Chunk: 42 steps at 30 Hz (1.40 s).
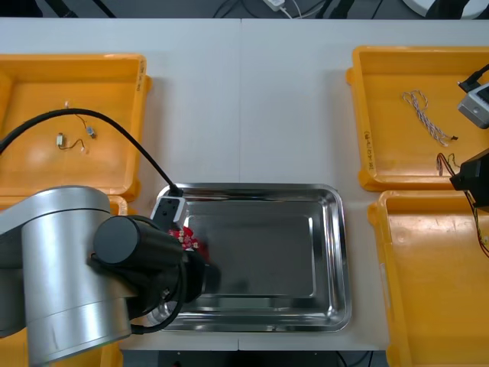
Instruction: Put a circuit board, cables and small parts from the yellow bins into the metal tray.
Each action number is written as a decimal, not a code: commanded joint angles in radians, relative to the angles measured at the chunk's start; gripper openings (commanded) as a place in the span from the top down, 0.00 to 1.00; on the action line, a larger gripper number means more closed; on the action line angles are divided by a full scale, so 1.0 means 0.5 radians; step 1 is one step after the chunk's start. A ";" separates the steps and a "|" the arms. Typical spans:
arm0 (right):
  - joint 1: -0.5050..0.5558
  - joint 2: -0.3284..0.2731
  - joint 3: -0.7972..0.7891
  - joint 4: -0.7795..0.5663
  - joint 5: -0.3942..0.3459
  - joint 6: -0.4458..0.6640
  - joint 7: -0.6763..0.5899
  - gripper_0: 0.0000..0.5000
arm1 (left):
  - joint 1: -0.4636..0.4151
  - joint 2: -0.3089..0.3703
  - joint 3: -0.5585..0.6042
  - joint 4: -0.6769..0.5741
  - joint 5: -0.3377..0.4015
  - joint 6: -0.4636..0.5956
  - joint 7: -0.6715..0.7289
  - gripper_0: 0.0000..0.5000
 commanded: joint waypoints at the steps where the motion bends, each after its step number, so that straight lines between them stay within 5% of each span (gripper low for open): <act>1: -0.041 0.007 0.021 -0.039 0.018 0.009 -0.010 1.00 | -0.095 -0.075 -0.099 0.091 -0.071 -0.116 0.052 1.00; 42: -0.038 0.007 0.031 -0.039 -0.040 0.009 -0.026 1.00 | -0.141 -0.179 -0.382 0.336 -0.153 -0.478 0.337 0.99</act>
